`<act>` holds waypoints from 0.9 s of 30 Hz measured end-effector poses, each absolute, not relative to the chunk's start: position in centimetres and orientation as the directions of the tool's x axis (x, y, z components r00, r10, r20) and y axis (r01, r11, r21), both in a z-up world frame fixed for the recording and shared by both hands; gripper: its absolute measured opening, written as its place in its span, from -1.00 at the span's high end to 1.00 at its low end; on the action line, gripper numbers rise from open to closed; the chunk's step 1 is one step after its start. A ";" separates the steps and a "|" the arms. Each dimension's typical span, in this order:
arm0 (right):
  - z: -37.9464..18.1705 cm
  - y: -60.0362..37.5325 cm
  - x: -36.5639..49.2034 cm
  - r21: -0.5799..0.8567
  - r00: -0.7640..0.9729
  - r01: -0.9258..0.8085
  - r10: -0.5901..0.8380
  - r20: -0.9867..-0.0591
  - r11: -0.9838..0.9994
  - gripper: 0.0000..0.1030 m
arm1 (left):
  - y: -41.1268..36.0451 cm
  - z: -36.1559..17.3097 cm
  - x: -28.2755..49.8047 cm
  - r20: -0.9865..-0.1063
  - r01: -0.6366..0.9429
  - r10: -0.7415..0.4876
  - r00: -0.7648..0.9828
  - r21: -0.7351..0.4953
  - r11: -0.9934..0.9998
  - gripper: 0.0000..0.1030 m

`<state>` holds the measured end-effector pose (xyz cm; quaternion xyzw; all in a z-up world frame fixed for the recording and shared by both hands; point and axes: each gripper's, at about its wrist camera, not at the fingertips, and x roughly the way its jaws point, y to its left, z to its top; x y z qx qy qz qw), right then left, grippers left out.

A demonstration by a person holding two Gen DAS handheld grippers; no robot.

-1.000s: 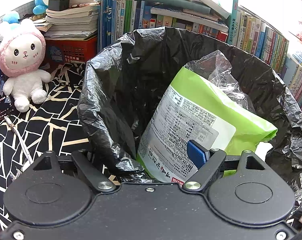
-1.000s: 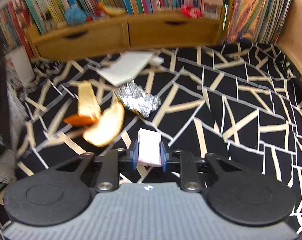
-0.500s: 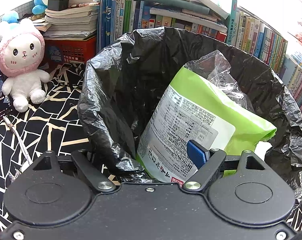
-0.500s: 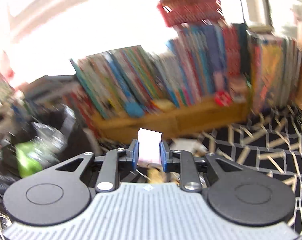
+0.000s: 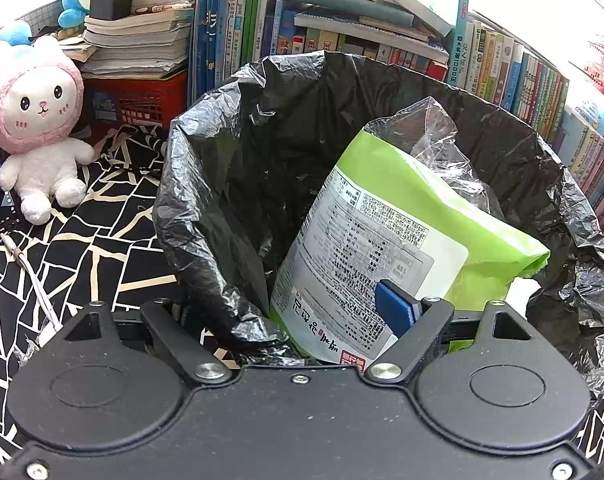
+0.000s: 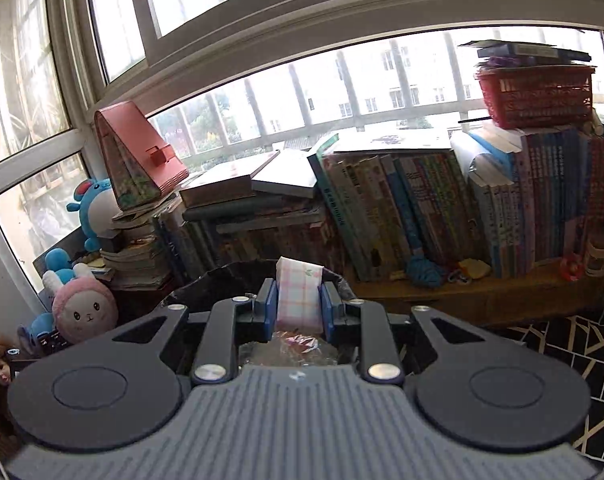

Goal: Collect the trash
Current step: 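Carry the paper over the trash bag, then open the right gripper to drop the paper into the bag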

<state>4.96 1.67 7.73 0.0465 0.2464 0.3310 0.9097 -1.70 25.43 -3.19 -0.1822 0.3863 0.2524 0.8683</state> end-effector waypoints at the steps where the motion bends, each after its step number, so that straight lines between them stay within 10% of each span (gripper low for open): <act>1: 7.4 2.2 4.8 0.247 0.653 -0.583 0.628 -0.424 0.774 0.43 | 25.4 -3.2 -1.7 -0.762 -0.578 0.297 0.575 -0.123 0.807 -0.62; 27: 3.9 -0.5 6.7 0.238 0.694 -0.450 0.505 -0.513 0.861 -0.31 | 25.4 -3.2 -2.0 -0.757 -0.575 0.291 0.584 -0.133 0.808 -0.63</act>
